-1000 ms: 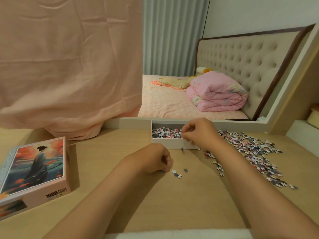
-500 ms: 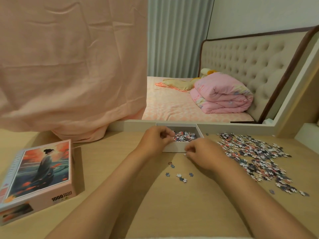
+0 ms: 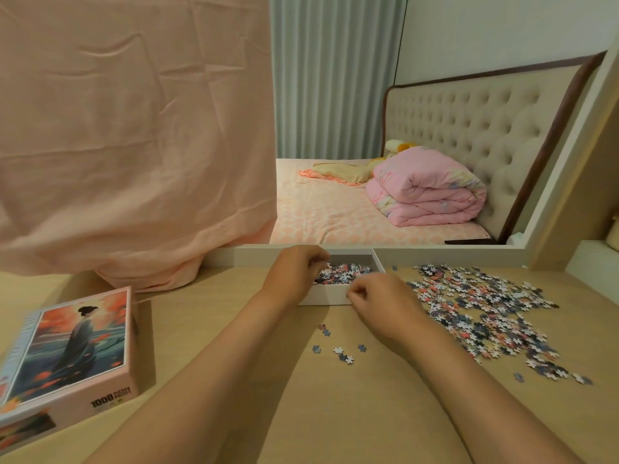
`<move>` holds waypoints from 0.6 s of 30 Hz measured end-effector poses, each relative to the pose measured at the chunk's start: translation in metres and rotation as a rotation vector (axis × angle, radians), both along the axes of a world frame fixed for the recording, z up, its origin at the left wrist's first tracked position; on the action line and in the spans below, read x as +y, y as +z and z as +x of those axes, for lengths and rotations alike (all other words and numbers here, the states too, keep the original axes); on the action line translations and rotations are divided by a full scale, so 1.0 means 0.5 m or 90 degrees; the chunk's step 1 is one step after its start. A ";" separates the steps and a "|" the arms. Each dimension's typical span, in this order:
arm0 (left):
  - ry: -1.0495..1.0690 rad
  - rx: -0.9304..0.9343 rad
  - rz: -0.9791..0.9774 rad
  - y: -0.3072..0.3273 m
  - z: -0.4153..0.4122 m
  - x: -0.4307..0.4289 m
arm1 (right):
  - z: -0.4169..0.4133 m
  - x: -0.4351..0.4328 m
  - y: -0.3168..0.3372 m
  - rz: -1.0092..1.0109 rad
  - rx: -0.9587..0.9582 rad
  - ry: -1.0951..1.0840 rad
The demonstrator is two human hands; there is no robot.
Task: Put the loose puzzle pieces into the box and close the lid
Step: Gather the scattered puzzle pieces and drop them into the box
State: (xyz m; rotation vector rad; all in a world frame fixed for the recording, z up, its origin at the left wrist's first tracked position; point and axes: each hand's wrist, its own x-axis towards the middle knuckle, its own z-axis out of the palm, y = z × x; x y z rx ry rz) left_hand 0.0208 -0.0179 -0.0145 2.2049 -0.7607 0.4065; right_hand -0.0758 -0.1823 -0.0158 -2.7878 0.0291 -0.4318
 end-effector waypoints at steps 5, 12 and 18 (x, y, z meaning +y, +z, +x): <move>0.002 -0.006 0.040 0.014 -0.018 0.016 | 0.037 0.000 0.059 0.036 -0.092 -0.040; -0.100 0.044 0.189 -0.021 -0.105 0.057 | 0.000 -0.017 0.056 0.050 0.138 0.074; -0.117 0.055 0.312 -0.053 -0.110 0.055 | -0.045 -0.018 0.012 0.002 0.300 0.097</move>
